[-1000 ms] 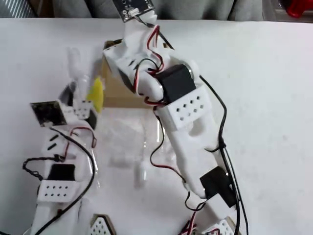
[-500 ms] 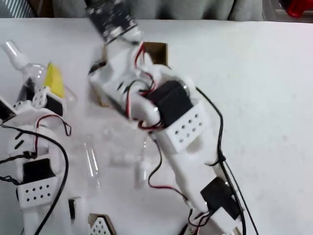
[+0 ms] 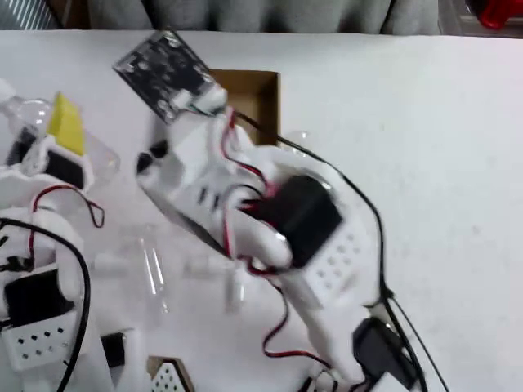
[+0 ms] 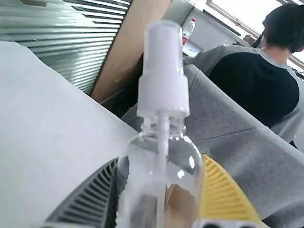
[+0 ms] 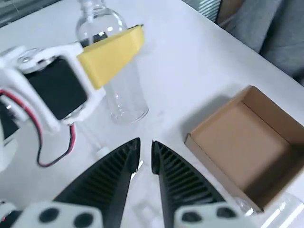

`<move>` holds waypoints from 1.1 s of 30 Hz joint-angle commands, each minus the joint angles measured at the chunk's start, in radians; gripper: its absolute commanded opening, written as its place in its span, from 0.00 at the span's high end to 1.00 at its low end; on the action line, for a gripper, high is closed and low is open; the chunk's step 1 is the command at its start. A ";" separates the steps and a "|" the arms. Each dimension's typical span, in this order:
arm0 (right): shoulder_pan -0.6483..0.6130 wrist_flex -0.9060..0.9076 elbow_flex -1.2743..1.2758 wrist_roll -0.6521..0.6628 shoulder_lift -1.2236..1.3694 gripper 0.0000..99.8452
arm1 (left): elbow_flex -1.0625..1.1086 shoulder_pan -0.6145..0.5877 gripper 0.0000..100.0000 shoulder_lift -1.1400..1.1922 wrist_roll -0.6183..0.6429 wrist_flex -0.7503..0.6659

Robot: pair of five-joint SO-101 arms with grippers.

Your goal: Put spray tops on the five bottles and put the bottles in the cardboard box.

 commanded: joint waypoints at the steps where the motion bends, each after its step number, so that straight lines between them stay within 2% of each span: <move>1: 0.081 0.093 -0.003 0.008 -0.088 0.98 | -0.008 0.090 0.98 -0.002 0.009 -0.057; 4: 0.216 0.087 0.166 0.014 -0.186 0.98 | 0.077 0.159 0.98 -0.004 0.006 -0.152; 7: 0.265 0.035 0.434 0.015 -0.325 0.98 | 0.146 0.214 0.98 -0.004 0.003 -0.235; 11: 0.259 -0.133 0.779 0.017 -0.561 0.98 | 0.196 0.228 0.98 -0.004 0.003 -0.305; 15: 0.249 -0.334 1.060 0.017 -0.765 0.98 | 0.218 0.220 0.98 -0.004 0.002 -0.311; 24: 0.248 -0.553 1.422 0.008 -0.981 0.98 | 0.241 0.228 0.98 -0.004 0.000 -0.313; 27: 0.211 -0.685 1.562 0.006 -1.032 0.98 | 0.239 0.228 0.98 -0.004 0.000 -0.313; 31: 0.091 -0.905 1.763 0.006 -1.076 0.98 | 0.244 0.251 0.98 -0.004 -0.003 -0.313; 33: 0.038 -1.033 1.854 0.006 -1.095 0.98 | 0.245 0.275 0.98 -0.001 -0.060 -0.308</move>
